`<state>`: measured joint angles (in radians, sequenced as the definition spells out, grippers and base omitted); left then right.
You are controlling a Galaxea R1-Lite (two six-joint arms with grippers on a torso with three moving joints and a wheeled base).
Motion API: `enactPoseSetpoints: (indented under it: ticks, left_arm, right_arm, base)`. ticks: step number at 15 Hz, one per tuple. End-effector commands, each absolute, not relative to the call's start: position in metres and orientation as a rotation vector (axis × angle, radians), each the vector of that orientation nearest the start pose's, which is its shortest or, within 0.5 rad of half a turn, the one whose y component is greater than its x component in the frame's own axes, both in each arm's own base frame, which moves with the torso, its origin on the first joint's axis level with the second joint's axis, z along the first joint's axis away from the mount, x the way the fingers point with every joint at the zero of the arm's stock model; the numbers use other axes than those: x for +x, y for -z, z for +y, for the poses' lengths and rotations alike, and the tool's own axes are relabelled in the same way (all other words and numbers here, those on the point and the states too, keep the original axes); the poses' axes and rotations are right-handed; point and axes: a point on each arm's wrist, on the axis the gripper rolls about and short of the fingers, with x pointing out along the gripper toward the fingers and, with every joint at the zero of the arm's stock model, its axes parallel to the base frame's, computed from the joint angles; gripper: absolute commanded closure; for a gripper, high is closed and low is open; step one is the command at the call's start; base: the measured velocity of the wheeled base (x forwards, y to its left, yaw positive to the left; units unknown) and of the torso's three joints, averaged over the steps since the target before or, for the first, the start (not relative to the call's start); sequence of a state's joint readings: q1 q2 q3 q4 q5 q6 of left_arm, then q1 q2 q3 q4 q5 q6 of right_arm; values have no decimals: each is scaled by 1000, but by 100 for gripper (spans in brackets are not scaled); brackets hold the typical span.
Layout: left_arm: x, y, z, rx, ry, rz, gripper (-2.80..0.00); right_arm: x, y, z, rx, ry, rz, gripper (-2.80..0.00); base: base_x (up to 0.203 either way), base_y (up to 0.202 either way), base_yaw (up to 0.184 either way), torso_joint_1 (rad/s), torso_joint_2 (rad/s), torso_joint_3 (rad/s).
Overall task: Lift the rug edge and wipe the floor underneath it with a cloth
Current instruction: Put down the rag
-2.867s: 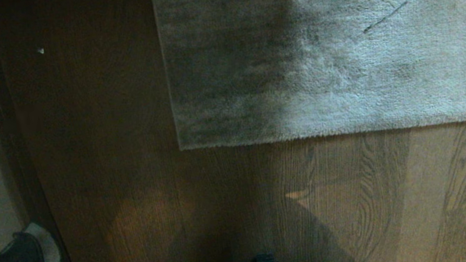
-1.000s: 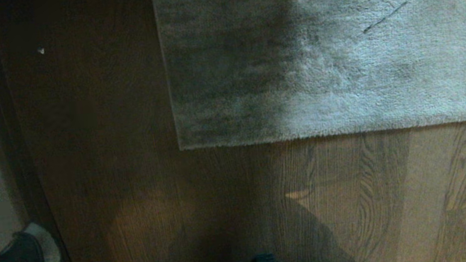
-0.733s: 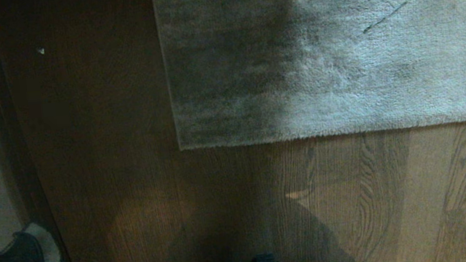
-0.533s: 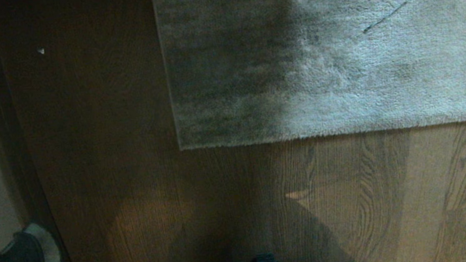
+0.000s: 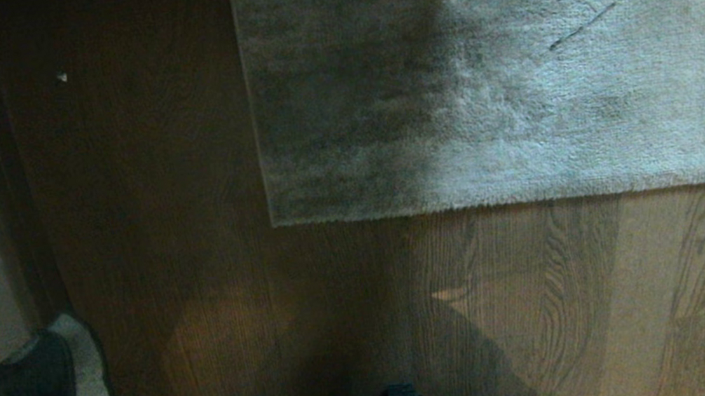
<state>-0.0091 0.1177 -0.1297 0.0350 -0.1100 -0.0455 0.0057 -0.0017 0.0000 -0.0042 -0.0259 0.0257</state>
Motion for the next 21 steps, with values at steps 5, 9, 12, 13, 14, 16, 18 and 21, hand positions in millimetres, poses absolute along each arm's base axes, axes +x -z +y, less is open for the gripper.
enactPoseSetpoints:
  ticks: [5,9,12,13,14,16,18,21]
  left_arm:
    - [62,-152,-4,-45,127,222,0]
    - [113,-146,-4,-41,113,241,0]
    - [149,-136,-4,-15,84,240,0]
    - [160,-133,-4,-8,76,230,0]
    - [171,-129,-4,-4,71,221,0]
    - [191,-121,-4,0,64,195,0]
    - [207,-111,-4,3,62,175,0]
    - [228,-94,-4,5,60,161,0]
  right_arm:
    - [-23,-76,-1,26,20,-5,0]
    - [-23,-76,-1,26,20,-5,0]
    - [-23,-76,-1,26,20,-5,0]
    - [-23,-76,-1,26,20,-5,0]
    - [-23,-76,-1,26,20,-5,0]
    - [-23,-76,-1,26,20,-5,0]
    - [-23,-76,-1,26,20,-5,0]
    - [-23,-76,-1,26,20,-5,0]
  base:
    - [0,0,0,0,0,0]
    - [0,0,0,0,0,0]
    - [0,0,0,0,0,0]
    - [0,0,0,0,0,0]
    - [0,0,0,0,0,0]
    - [0,0,0,0,0,0]
    - [0,0,0,0,0,0]
    - [0,0,0,0,0,0]
